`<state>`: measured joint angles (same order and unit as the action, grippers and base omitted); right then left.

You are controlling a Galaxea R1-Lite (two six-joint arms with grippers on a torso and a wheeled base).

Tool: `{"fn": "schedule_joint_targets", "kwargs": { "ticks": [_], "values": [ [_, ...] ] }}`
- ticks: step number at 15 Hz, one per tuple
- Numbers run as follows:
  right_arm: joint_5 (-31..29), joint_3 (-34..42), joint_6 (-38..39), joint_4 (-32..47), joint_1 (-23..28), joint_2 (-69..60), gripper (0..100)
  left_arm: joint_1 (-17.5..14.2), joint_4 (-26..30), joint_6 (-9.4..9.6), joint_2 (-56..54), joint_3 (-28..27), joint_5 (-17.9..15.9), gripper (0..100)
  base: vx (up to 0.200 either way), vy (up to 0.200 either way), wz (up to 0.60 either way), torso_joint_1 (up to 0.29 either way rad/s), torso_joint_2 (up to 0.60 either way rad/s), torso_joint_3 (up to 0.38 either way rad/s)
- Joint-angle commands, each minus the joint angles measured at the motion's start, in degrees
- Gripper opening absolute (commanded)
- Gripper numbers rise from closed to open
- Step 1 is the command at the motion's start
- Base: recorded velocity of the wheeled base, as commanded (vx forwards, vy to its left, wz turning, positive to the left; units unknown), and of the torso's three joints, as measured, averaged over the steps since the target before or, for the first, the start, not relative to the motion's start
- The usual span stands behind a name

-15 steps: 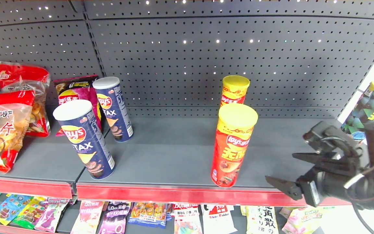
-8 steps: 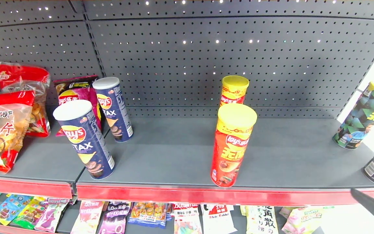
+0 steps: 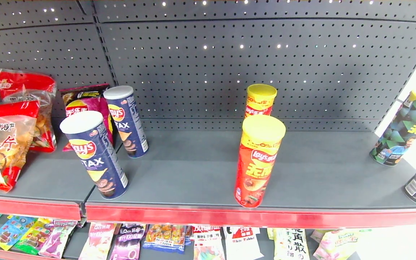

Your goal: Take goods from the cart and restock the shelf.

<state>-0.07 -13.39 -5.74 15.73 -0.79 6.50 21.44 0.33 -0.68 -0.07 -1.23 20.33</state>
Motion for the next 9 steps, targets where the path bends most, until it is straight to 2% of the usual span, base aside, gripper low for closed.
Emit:
{"fn": "schedule_joint_targets", "kwargs": {
  "ticks": [1,3,5,6,7,9],
  "values": [
    [2.45,7.58,1.26,-6.23,0.70,-6.50,100,0.00,0.02,-0.02,0.07,0.00,0.06,100,0.000,0.000,0.00,0.000,0.00,0.000],
    [2.62,8.02,6.18,-7.29,0.70,-6.50,100,-0.09,0.02,-0.11,0.07,0.09,0.06,100,0.000,0.000,0.00,0.000,0.00,0.000],
    [-4.23,9.78,4.51,-10.45,0.70,-6.50,100,-0.09,-0.07,-0.02,0.07,0.09,0.32,100,0.000,0.000,0.00,0.000,0.00,0.000],
    [-2.12,11.19,3.28,-14.06,0.70,-6.50,100,0.00,-0.42,0.16,0.07,0.09,0.50,100,0.000,0.000,0.00,0.000,0.00,0.000],
    [-0.10,11.36,0.82,-14.32,0.70,-6.50,100,-0.09,-0.42,0.16,0.07,0.09,0.58,100,0.000,0.000,0.00,0.000,0.00,0.000],
    [0.42,11.28,0.64,-14.06,0.70,-6.50,100,-0.09,-0.42,0.51,0.07,0.09,0.58,100,0.000,0.000,0.00,0.000,0.00,0.000]
  ]
}}
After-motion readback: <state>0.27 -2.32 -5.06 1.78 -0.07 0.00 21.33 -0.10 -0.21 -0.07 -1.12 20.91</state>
